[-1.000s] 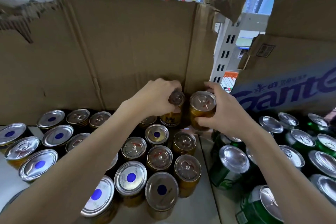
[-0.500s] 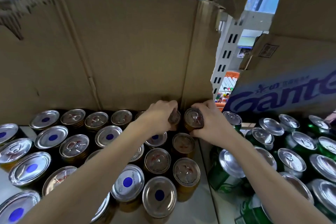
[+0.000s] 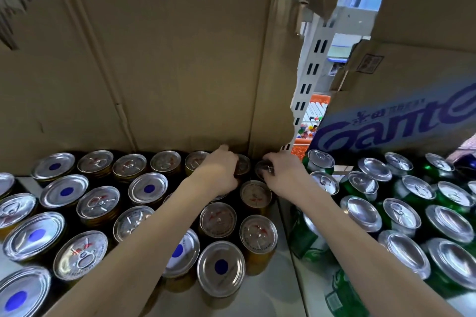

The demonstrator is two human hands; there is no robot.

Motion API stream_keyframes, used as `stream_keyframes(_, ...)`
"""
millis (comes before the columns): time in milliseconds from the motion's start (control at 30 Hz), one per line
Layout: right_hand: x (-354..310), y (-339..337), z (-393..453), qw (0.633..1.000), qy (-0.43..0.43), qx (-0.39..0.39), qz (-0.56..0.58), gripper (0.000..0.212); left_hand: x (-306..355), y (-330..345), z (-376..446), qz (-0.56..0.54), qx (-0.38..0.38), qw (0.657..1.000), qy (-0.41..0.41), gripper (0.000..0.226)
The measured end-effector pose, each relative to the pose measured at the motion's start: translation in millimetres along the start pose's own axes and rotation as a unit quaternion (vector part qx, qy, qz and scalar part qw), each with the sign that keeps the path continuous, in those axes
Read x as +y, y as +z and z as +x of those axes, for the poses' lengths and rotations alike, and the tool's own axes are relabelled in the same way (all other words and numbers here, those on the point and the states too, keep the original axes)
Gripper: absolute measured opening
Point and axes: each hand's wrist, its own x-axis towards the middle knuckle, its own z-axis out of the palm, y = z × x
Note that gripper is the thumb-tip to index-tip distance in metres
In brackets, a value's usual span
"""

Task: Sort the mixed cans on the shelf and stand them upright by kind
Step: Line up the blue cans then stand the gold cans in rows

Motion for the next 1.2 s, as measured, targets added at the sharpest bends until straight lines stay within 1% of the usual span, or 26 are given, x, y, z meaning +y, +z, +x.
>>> stream_keyframes(133,-5.5,-6.4,0.2,0.998,0.006,-0.055,-0.021,0.039,-1.2,3.9,2.3,0.032,0.016,0.999,-0.010,0.037)
stream_keyframes(233,-7.3,-14.9,3.8,0.994,0.004,-0.104,-0.039,0.032,-1.6,6.5,2.7,0.043,0.009,0.999,-0.019,0.033)
stream_keyframes(333,-10.8,-20.4,9.3,0.992,0.015,-0.115,-0.047,0.024,1.2,5.6,4.6,0.064,0.001,0.998,-0.029,0.028)
stream_keyframes(400,-13.4,-22.2,9.8,0.993,0.022,-0.103,-0.045,0.026,2.7,5.2,5.7,0.073,-0.010,0.996,-0.040,0.026)
stream_keyframes(500,-14.5,-28.7,6.8,0.998,0.025,-0.036,-0.047,0.036,2.2,6.1,7.3,0.070,0.002,0.997,-0.038,0.024)
stream_keyframes(600,-12.7,-47.1,6.7,0.997,0.020,0.040,-0.058,0.045,0.1,6.9,7.3,0.049,0.025,0.998,-0.033,0.031)
stream_keyframes(667,-11.3,-57.1,6.7,0.997,0.027,0.058,-0.039,0.047,-0.7,6.8,7.7,0.042,0.024,0.998,-0.030,0.034)
stream_keyframes(800,-12.8,-52.1,1.9,0.998,0.037,0.059,0.010,0.050,0.0,6.0,6.7,0.042,0.018,0.998,-0.030,0.033)
stream_keyframes(867,-14.4,-43.6,0.9,0.998,0.050,0.039,0.016,0.052,0.6,5.3,5.5,0.046,0.015,0.998,-0.031,0.032)
stream_keyframes(933,-15.1,-33.1,1.8,0.998,0.056,0.014,0.032,0.044,1.1,4.8,4.6,0.055,0.009,0.998,-0.033,0.030)
stream_keyframes(1033,-13.6,-17.6,5.1,0.997,0.066,-0.003,0.046,0.033,1.8,2.2,3.7,0.051,0.004,0.998,-0.040,0.029)
stream_keyframes(1133,-11.6,-10.1,8.2,0.996,0.088,0.004,0.033,0.029,3.1,-0.7,1.8,0.038,0.007,0.998,-0.044,0.029)
stream_keyframes(1200,-10.9,-7.8,9.7,0.993,0.109,0.009,0.052,0.033,3.4,-1.2,-0.3,0.025,0.012,0.999,-0.044,0.028)
